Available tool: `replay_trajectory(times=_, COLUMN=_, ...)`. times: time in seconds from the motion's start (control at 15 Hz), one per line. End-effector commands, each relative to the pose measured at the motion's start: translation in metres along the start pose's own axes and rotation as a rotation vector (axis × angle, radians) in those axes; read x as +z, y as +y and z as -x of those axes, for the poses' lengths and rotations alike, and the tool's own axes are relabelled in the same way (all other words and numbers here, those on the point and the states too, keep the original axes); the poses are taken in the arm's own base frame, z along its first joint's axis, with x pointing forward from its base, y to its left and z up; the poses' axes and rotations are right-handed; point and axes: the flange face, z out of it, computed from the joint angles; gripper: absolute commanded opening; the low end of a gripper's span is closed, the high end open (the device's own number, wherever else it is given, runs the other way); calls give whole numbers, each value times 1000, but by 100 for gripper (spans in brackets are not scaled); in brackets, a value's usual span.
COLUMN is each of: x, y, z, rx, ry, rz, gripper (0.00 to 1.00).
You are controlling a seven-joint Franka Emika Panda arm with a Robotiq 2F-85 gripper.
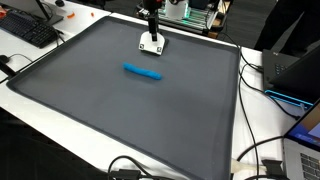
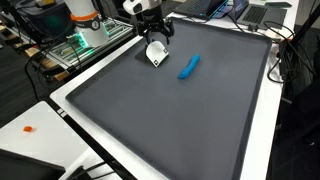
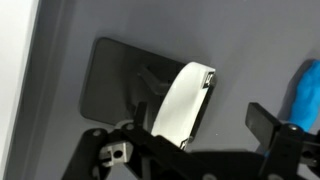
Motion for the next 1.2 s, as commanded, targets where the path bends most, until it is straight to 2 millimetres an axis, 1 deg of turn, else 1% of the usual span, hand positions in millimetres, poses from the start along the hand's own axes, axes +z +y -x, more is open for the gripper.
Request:
replay_trajectory(times=0.0, x=8, y=-4, z=-6, rx=54, ry=16, rz=-12, gripper=100)
replay_trajectory(times=0.27, x=11, y=-5, z=-10, rx=88, ry=19, rz=-17, gripper=100)
replay_trajectory(times=0.47, x=13, y=-5, z=-11, rx=112, ry=15, rz=-18, gripper=93)
replay_trajectory(times=0.53, x=13, y=-5, z=-12, rx=119, ry=12, rz=-17, gripper=84)
replay_trajectory(times=0.6, x=13, y=-5, z=-12, rx=126, ry=12, rz=-17, gripper=79)
replay_trajectory(times=0.67, x=13, y=-5, z=-13, rx=132, ry=9, rz=-17, gripper=66)
replay_trajectory(times=0.73, x=13, y=-5, z=-13, rx=139, ry=7, rz=-17, gripper=59)
replay_trajectory(times=0.8, x=14, y=-6, z=-14, rx=145, ry=4, rz=-18, gripper=49)
replay_trajectory(times=0.93, x=13, y=-7, z=-15, rx=160, ry=0, rz=-21, gripper=35)
replay_trajectory(times=1.13, x=10, y=-10, z=-15, rx=175, ry=-11, rz=-36, gripper=11)
